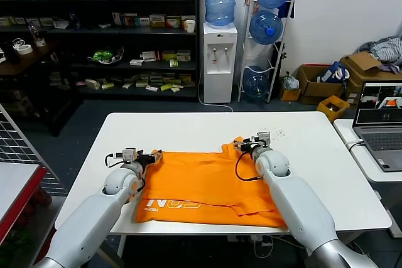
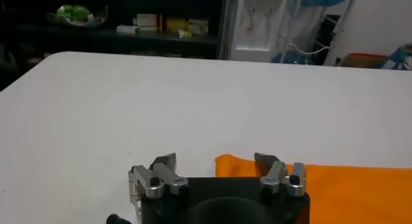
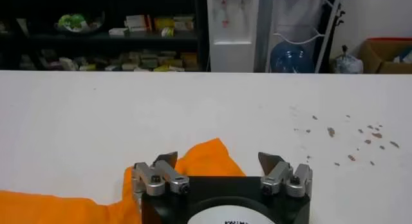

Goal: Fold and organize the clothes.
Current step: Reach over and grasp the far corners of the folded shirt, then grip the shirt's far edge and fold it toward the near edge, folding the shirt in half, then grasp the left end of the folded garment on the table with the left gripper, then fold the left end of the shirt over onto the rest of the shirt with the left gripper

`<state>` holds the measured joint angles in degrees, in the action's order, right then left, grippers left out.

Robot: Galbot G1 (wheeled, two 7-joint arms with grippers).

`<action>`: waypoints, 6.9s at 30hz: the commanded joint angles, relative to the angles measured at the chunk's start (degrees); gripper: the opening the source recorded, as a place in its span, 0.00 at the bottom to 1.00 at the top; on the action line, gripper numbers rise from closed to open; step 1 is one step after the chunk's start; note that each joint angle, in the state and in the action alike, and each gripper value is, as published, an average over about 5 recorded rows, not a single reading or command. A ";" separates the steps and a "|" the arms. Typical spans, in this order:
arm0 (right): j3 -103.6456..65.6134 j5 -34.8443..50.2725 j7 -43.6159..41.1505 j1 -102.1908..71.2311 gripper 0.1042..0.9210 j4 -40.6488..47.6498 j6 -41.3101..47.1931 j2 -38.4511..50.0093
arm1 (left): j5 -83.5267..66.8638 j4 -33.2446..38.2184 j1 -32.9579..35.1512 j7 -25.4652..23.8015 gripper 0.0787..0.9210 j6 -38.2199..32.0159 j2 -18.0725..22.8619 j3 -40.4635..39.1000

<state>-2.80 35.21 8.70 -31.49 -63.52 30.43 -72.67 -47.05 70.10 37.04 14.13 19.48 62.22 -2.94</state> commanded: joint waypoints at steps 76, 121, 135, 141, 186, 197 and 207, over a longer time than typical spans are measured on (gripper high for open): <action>-16.18 11.92 8.34 -43.22 0.03 -51.33 3.46 21.39 | 3.10 38.43 28.05 7.18 0.02 -0.44 -11.21 7.27; -24.01 7.41 4.37 -51.19 0.88 -53.34 0.41 18.47 | 14.55 27.08 35.45 3.51 0.61 -8.58 0.73 12.26; -23.84 6.81 4.30 -51.60 0.88 -53.19 0.00 17.69 | 14.67 29.45 35.81 4.43 0.13 -8.97 1.48 12.55; -23.62 6.30 4.28 -51.41 0.88 -53.14 -0.36 17.20 | 13.73 34.69 37.58 5.13 0.06 -8.61 -0.81 14.55; -19.78 1.47 4.96 -48.69 0.88 -49.01 -1.58 11.68 | -19.16 50.59 32.90 18.79 0.06 3.78 -12.97 13.51; -20.25 0.76 5.19 -49.95 0.88 -49.11 -1.43 10.52 | -16.60 48.46 25.33 23.06 0.06 4.56 -4.00 4.17; -20.11 1.09 5.20 -49.46 0.88 -48.95 -1.30 10.91 | -13.39 46.09 23.49 24.33 0.06 4.55 0.07 1.23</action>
<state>-22.82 36.32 13.86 -80.83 -112.58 29.11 -61.74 -60.79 115.59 64.00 35.44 22.80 56.11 3.81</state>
